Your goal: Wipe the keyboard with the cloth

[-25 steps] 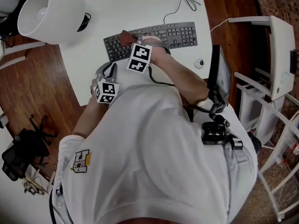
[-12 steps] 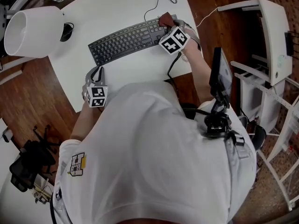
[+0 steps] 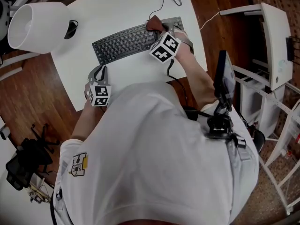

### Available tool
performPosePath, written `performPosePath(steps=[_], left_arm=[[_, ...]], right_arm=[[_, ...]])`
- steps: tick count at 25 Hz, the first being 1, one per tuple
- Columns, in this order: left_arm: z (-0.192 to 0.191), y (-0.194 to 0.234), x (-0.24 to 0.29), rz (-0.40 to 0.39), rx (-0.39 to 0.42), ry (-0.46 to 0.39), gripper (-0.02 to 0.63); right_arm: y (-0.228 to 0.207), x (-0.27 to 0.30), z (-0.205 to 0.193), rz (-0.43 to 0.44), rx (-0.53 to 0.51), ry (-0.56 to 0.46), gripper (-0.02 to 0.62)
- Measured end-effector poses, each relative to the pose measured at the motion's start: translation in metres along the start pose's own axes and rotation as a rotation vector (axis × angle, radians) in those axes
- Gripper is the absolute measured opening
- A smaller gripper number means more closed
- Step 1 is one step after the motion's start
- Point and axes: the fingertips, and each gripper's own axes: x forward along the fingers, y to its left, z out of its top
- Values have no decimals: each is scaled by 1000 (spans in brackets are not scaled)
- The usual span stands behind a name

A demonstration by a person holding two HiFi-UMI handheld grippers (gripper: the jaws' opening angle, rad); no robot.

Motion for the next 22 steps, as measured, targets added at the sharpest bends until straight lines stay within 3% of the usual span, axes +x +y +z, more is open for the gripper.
performPosePath(steps=[6, 11, 16, 22], left_arm=[[1, 1, -1, -13, 0, -33, 35], [2, 1, -3, -34, 2, -52, 37], [0, 2, -1, -47, 9, -58, 36], [0, 4, -1, -38, 3, -44, 37]], right_arm=[[147, -14, 147, 200, -342, -217, 86], [228, -9, 191, 280, -534, -255, 86], [231, 0, 185, 288, -521, -221, 86], [163, 9, 126, 222, -370, -135, 86]])
